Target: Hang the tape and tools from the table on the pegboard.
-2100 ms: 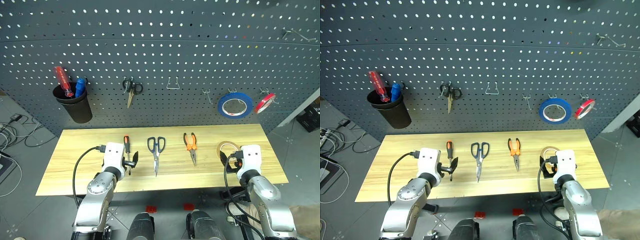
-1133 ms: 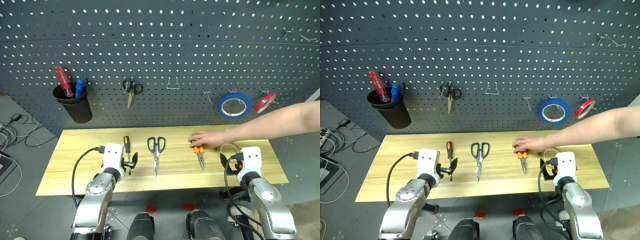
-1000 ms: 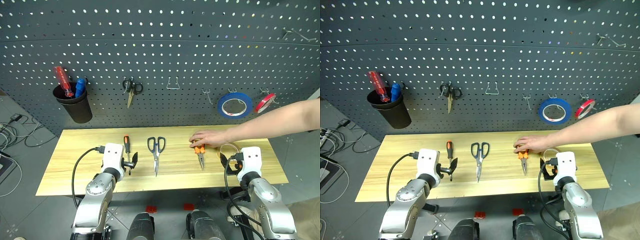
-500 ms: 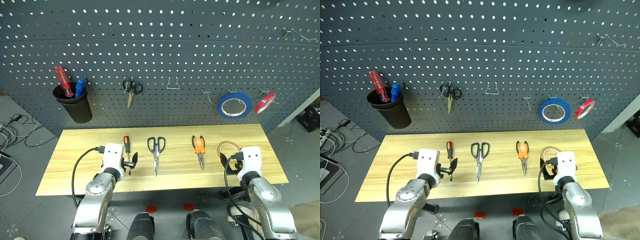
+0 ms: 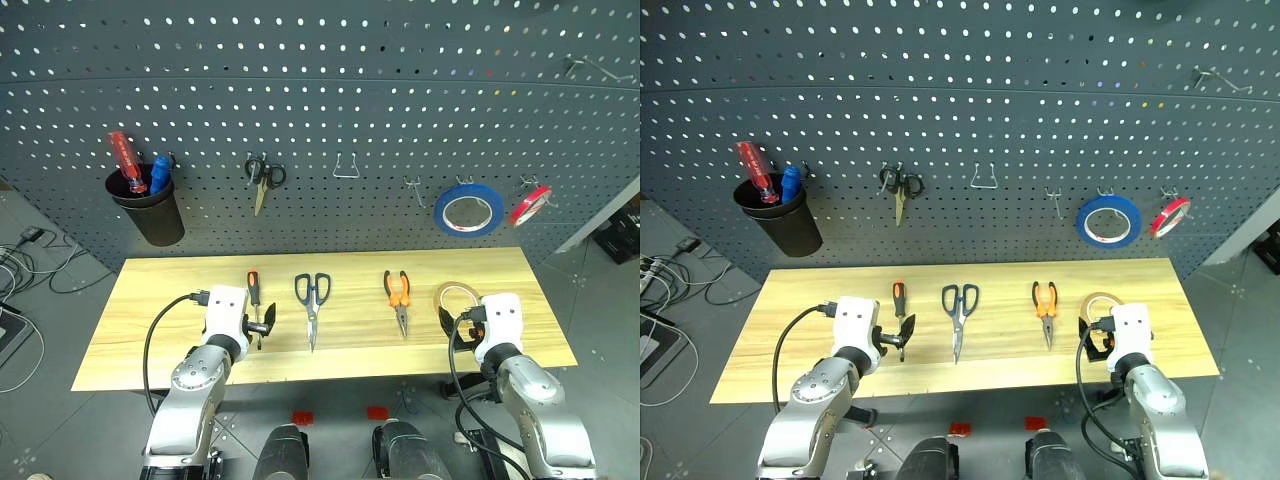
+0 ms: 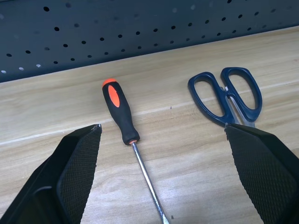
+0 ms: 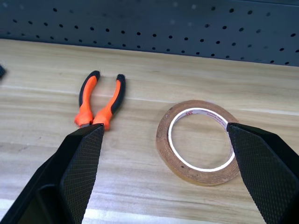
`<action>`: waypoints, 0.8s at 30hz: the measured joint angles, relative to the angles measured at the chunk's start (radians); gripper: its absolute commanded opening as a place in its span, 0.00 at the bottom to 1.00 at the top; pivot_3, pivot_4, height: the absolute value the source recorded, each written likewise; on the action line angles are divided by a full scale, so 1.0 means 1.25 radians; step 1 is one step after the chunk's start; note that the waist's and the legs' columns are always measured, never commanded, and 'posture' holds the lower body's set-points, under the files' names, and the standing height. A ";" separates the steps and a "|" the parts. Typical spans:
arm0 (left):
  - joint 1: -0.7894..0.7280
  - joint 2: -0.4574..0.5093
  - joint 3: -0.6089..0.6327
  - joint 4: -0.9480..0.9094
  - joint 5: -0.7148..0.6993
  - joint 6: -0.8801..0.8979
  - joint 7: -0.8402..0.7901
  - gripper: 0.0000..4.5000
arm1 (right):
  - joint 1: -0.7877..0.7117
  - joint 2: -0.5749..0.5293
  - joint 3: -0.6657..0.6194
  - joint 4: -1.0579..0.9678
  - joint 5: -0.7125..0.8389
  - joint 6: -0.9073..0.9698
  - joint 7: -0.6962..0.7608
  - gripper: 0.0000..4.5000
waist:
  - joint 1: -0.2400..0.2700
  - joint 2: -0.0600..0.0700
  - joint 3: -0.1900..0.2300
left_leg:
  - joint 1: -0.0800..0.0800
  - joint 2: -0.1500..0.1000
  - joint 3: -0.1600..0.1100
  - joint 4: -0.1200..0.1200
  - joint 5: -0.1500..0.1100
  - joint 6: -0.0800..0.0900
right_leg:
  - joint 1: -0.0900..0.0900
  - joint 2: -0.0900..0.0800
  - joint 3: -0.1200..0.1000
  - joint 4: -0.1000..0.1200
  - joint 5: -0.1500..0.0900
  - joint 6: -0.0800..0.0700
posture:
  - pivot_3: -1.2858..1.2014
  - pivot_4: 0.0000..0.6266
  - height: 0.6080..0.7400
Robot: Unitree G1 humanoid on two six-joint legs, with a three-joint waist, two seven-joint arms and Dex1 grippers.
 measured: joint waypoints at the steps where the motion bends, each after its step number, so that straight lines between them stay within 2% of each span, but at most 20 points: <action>1: -0.006 0.006 -0.005 0.001 0.000 0.001 -0.010 0.99 | 0.000 -0.004 0.001 0.000 0.001 0.001 0.008 1.00 | 0.000 0.000 0.003 | 0.000 0.000 0.000 0.000 0.000 0.000 | 0.000 0.000 0.000 0.000 0.000 0.000 | 0.56 0.38 1.00; 6: -0.126 0.059 -0.068 0.033 -0.010 0.010 -0.120 0.99 | -0.040 -0.036 0.005 0.021 0.011 0.009 0.046 1.00 | 0.000 0.003 0.023 | 0.000 -0.001 -0.001 0.000 0.000 0.000 | 0.001 0.000 -0.001 0.000 0.000 0.000 | 0.55 0.45 1.00; 11: -0.236 0.073 -0.162 0.090 -0.022 -0.013 -0.249 0.99 | -0.090 -0.061 -0.001 0.063 0.027 0.026 0.062 1.00 | -0.002 0.005 0.051 | 0.000 -0.001 -0.001 0.000 0.000 0.000 | 0.001 0.000 -0.001 0.000 0.000 0.000 | 0.54 0.52 1.00; 18: -0.394 0.033 -0.283 0.254 -0.019 -0.139 -0.416 0.99 | -0.156 -0.074 -0.005 0.129 0.035 0.054 0.066 1.00 | -0.007 0.007 0.093 | -0.003 -0.001 -0.001 0.001 0.000 0.000 | -0.002 0.000 -0.001 0.001 0.000 0.000 | 0.53 0.60 1.00; 24: -0.480 -0.009 -0.333 0.429 0.014 -0.269 -0.491 0.99 | -0.195 -0.077 -0.004 0.187 0.035 0.055 0.080 1.00 | -0.015 0.010 0.115 | -0.015 0.000 -0.001 0.010 0.002 -0.002 | -0.011 0.000 -0.004 0.005 0.000 0.000 | 0.53 0.63 1.00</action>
